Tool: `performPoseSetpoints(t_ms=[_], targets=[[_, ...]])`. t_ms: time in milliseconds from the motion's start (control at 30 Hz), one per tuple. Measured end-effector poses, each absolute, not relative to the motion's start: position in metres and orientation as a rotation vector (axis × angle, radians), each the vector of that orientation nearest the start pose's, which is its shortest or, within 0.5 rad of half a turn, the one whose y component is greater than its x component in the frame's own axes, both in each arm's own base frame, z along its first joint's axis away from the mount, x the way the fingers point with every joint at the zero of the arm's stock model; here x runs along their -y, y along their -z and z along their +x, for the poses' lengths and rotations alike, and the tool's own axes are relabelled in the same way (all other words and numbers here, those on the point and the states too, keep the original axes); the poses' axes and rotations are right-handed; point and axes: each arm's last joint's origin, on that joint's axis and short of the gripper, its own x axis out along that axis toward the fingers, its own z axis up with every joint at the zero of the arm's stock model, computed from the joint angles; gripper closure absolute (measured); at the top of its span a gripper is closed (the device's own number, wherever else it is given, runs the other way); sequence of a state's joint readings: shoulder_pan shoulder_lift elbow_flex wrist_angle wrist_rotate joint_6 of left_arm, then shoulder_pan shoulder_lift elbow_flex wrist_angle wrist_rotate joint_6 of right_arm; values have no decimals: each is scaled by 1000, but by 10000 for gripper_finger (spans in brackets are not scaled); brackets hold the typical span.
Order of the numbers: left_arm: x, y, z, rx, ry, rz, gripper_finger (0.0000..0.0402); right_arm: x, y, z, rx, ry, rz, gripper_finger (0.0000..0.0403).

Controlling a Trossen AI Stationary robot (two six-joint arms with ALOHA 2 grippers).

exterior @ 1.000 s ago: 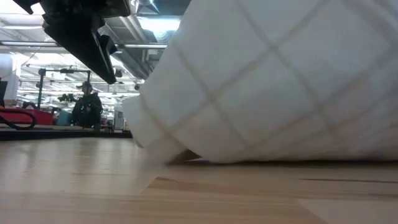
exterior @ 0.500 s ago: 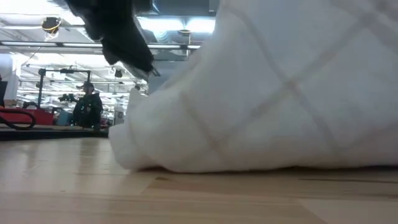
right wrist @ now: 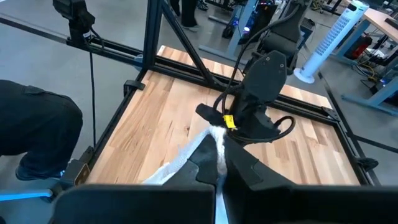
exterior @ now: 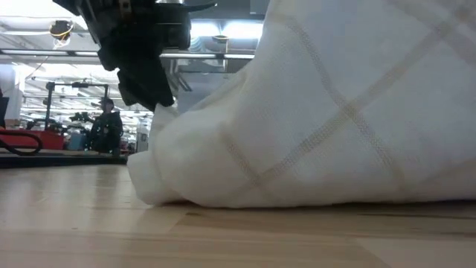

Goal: Fold towel
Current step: Fold the white patterned towel

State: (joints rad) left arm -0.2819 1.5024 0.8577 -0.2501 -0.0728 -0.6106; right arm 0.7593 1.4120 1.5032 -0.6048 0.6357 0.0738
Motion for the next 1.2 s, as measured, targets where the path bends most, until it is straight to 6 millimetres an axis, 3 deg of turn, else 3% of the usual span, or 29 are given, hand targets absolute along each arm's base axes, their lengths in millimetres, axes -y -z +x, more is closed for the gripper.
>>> performPoseSetpoints(t_ms=[133,400,600,667,833,1000,1200], targets=[[79,-191,283,-906,-105,-416,271,-191,-402,227,-397,-107,-257,394],[78,-169,291,-968,-112,-350,280,-191,-402,227,-395,-106,-257,393],[76,-173,290,-963,-58,-250,378,-191,-401,227,-399,-107,-267,393],[75,-180,288,-944,-49,-240,393,-191,-401,227,-396,-105,-285,393],[80,-227,266,-861,-113,-170,399,-188,-404,227,-369,-9,-343,393],[86,-304,231,-641,-165,-43,399,-182,-425,225,-308,110,-428,393],[68,-401,178,-325,-235,11,400,-156,-461,228,-260,276,-506,393]])
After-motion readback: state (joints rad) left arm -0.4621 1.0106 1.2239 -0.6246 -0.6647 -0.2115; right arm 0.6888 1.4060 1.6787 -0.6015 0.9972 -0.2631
